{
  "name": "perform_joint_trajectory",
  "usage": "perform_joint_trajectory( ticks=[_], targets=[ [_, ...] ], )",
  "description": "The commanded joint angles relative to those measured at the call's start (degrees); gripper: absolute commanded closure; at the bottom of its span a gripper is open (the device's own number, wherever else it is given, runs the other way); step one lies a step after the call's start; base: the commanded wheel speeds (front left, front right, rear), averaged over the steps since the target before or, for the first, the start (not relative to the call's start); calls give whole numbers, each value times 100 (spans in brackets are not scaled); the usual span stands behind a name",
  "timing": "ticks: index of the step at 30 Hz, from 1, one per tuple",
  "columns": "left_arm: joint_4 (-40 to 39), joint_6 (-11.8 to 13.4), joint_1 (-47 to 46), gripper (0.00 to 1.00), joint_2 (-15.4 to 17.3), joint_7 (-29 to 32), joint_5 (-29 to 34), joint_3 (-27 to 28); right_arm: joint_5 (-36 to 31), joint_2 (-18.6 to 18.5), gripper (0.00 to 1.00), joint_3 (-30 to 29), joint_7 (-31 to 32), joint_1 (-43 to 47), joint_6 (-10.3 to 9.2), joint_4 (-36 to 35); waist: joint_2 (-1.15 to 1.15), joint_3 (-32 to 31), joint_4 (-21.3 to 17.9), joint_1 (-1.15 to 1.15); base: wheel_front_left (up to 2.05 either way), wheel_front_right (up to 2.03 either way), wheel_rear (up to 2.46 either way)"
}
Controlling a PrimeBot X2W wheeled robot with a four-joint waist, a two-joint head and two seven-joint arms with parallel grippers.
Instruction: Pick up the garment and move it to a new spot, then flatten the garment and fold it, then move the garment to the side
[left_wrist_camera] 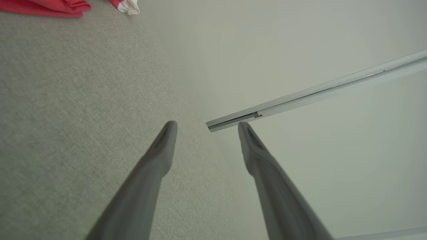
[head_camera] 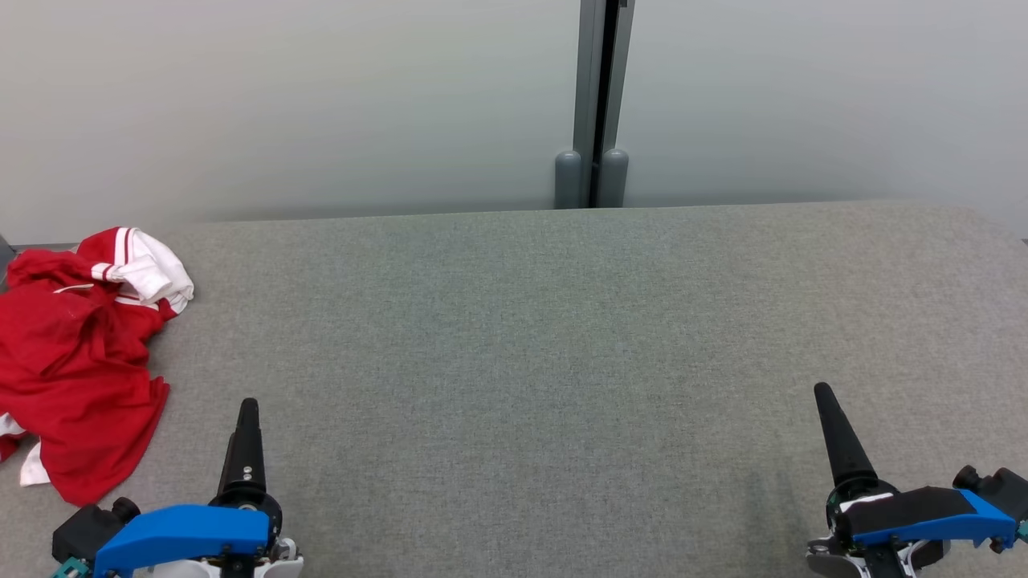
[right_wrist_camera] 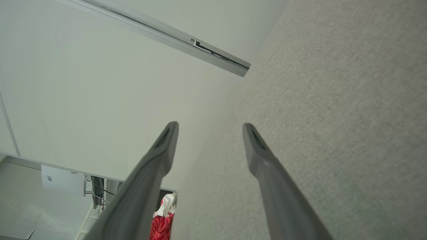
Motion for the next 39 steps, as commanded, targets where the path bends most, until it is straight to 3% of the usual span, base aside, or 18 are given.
perform_joint_trajectory(
  ticks=[1, 16, 39],
  targets=[
    [-104, 26, -49, 0, 64, -65, 265, -59, -259, -33, 0, 11, -76, -100, 20, -100, 0, 1, 3, -1, 0, 0, 0],
    [-197, 162, -4, 0, 235, -377, 1949, -443, -1664, -40, 0, 128, -387, -16, 24, -97, 0, -10, 29, -1, 0, 0, 0],
    [-188, 298, 84, 0, 426, -774, 3722, -827, -3148, -49, 0, 240, -704, -11, 30, 34, 0, -37, 27, -1, 0, 0, 0]
  ],
)
